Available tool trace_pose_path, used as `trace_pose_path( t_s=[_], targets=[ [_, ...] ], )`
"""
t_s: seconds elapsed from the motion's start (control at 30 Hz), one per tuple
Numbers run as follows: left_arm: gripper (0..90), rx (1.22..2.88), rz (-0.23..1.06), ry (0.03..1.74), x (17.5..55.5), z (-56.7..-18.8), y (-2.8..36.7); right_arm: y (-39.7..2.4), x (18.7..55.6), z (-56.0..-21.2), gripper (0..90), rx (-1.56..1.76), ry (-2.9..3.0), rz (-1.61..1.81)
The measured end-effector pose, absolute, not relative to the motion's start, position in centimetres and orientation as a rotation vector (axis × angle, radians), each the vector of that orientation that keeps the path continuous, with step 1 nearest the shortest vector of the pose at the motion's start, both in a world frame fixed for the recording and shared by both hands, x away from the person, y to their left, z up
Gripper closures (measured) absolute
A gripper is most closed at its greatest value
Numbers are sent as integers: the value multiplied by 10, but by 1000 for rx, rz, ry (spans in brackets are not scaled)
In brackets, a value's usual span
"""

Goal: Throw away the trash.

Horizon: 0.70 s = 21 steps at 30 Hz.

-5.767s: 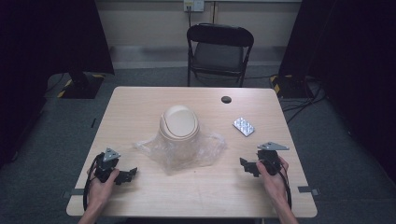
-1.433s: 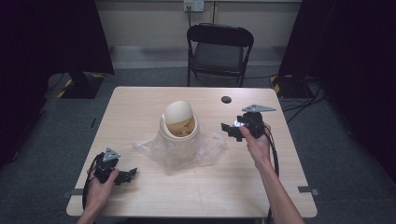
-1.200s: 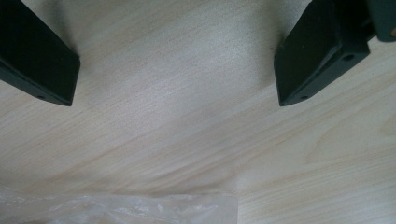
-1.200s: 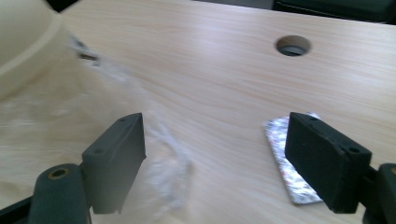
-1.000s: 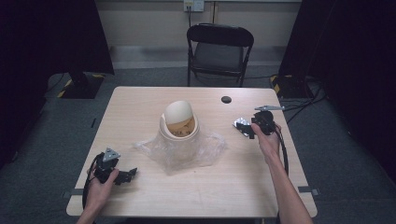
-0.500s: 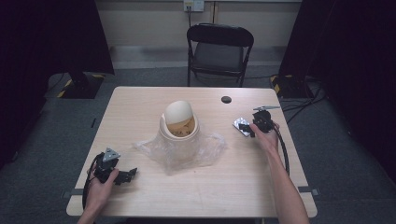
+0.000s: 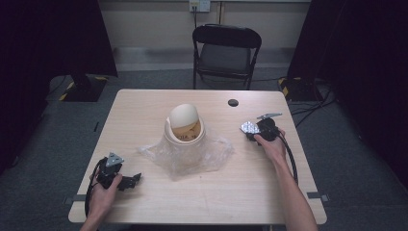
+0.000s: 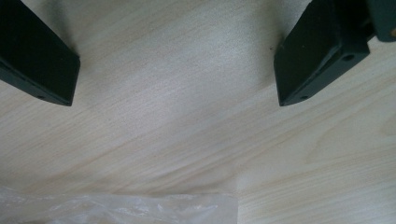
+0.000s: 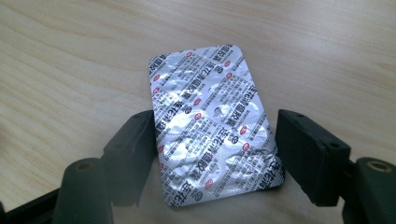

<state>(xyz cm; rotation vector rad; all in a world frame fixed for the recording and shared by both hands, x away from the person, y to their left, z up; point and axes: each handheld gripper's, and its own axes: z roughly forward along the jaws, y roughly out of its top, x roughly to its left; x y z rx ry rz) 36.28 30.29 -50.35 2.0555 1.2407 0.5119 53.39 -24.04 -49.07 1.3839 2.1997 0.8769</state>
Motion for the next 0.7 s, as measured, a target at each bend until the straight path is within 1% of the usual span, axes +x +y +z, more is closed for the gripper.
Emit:
trace_pose_path(
  t_s=[0.13, 0.27, 0.3, 0.33, 0.37, 0.47, 0.53, 0.57, 0.7],
  targets=[
    [0, 2055, 511, 1241, 363, -503, 303, -240, 528, -492, 333, 1389, 2177, 888],
    [0, 2055, 512, 1241, 363, -503, 303, -240, 525, -493, 333, 1389, 2155, 905],
    [0, 2056, 511, 1240, 363, -503, 303, -240, 524, -494, 310, 1390, 2150, 906],
    [0, 2056, 511, 1240, 363, -503, 303, -240, 524, -494, 310, 1390, 2150, 906],
    [0, 2066, 512, 1236, 363, -503, 303, -238, 524, -494, 285, 1378, 2153, 905],
    [0, 2066, 512, 1236, 363, -503, 303, -238, 525, -495, 282, 1380, 2147, 907],
    [0, 2055, 511, 1240, 363, -503, 303, -238, 525, -495, 299, 1384, 2145, 904],
    [0, 2056, 512, 1240, 363, -503, 303, -239, 525, -494, 340, 1387, 2143, 913],
    [0, 2066, 511, 1236, 363, -503, 303, -238, 523, -493, 343, 1394, 2141, 902]
  ],
)
